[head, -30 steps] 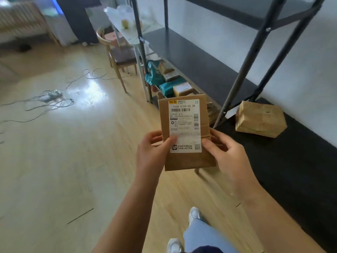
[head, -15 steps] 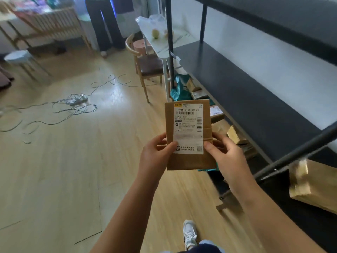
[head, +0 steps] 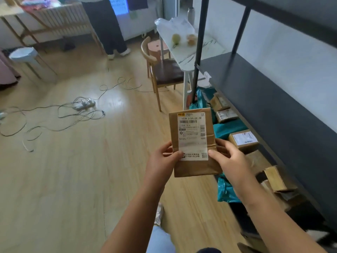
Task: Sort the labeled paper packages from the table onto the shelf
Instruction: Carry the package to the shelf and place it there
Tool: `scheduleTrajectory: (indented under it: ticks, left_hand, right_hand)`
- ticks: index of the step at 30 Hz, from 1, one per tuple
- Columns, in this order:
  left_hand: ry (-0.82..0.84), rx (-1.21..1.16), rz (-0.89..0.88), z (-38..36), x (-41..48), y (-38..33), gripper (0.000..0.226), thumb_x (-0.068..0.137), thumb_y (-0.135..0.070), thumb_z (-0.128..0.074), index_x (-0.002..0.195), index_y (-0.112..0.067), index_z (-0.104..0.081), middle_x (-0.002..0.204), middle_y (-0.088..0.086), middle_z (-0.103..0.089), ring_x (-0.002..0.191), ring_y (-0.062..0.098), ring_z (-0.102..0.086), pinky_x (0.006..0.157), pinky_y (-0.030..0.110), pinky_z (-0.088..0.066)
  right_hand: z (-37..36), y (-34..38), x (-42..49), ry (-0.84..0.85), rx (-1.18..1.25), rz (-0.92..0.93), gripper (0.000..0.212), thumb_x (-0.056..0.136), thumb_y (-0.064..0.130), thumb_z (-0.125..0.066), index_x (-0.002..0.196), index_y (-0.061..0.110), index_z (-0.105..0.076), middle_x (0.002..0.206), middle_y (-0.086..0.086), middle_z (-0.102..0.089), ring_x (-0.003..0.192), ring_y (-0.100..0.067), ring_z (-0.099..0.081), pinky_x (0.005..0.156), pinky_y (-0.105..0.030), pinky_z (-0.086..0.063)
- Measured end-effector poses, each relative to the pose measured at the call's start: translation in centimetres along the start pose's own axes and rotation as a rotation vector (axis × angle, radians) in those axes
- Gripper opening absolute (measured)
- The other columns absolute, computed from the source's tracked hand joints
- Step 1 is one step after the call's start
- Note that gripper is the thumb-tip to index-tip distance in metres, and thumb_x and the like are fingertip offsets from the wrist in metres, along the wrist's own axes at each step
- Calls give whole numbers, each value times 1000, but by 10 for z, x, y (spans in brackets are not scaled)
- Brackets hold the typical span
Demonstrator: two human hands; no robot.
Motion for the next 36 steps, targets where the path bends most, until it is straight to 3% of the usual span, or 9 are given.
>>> scheduleTrajectory:
  ticks: [5, 10, 15, 18, 25, 29, 32, 36]
  left_hand:
    - [100, 51, 26, 48, 93, -41, 45, 90, -14, -70, 134, -17, -64, 108, 5, -78, 100, 17, -74, 88, 33, -61]
    - [148, 95, 4, 70, 180, -83, 38, 88, -7, -71, 126, -11, -69, 99, 6, -80, 81, 7, -74, 67, 14, -58]
    - [202, 129, 41, 45, 250, -105, 29, 87, -11, -73, 116, -11, -71, 97, 3, -76, 83, 11, -71, 64, 15, -57]
    - [225, 170, 34, 17, 295, -115, 23, 89, -10, -70, 111, -11, -66, 91, -2, -72, 75, 6, -67, 58, 13, -53]
    - [284, 252, 9, -37, 370, -152, 34, 93, -15, -65, 122, -30, -56, 110, -5, -63, 97, 6, -62, 74, 21, -55]
    - [316, 299, 0, -49, 412, -169, 47, 95, -18, -62, 141, -24, -53, 115, 2, -64, 98, 12, -64, 76, 25, -56]
    - [359, 356, -22, -62, 446, -182, 51, 96, -20, -60, 145, -23, -50, 121, 2, -63, 105, 15, -63, 85, 32, -57]
    - [480, 437, -97, -87, 496, -201, 53, 95, -24, -60, 147, -25, -49, 125, 4, -61, 110, 19, -62, 96, 41, -54]
  right_hand:
    - [-51, 39, 68, -61, 50, -37, 41, 91, 29, -66, 131, 31, -56, 115, 4, -69, 102, -11, -65, 71, -23, -53]
    - [-86, 63, 125, -124, 132, -77, 31, 91, 26, -67, 119, 36, -59, 110, 10, -70, 99, -5, -65, 70, -19, -50]
    - [-78, 81, 180, -234, 103, -115, 36, 90, 27, -67, 124, 32, -56, 107, 15, -66, 97, 0, -61, 71, -18, -47]
    - [-61, 82, 227, -295, 112, -129, 45, 89, 30, -69, 131, 26, -54, 114, 9, -67, 104, -9, -64, 80, -25, -51]
    - [-33, 101, 316, -371, 161, -168, 32, 87, 31, -71, 116, 24, -61, 109, 6, -72, 104, -14, -67, 85, -33, -54]
    - [-32, 114, 357, -403, 153, -176, 23, 88, 33, -68, 110, 28, -63, 106, 7, -73, 101, -14, -68, 84, -35, -55]
    - [-35, 125, 377, -449, 149, -193, 27, 91, 36, -66, 116, 29, -61, 108, 10, -70, 100, -9, -64, 72, -25, -50]
    - [-35, 134, 410, -585, 153, -245, 42, 93, 35, -63, 133, 28, -57, 119, 7, -64, 102, -10, -60, 68, -20, -44]
Point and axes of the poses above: each hand's wrist, its own x-axis towards the middle knuckle, its own z-axis out of the back of the hand, y = z × x, the point moved 2 cm from there along x, towards the middle knuckle
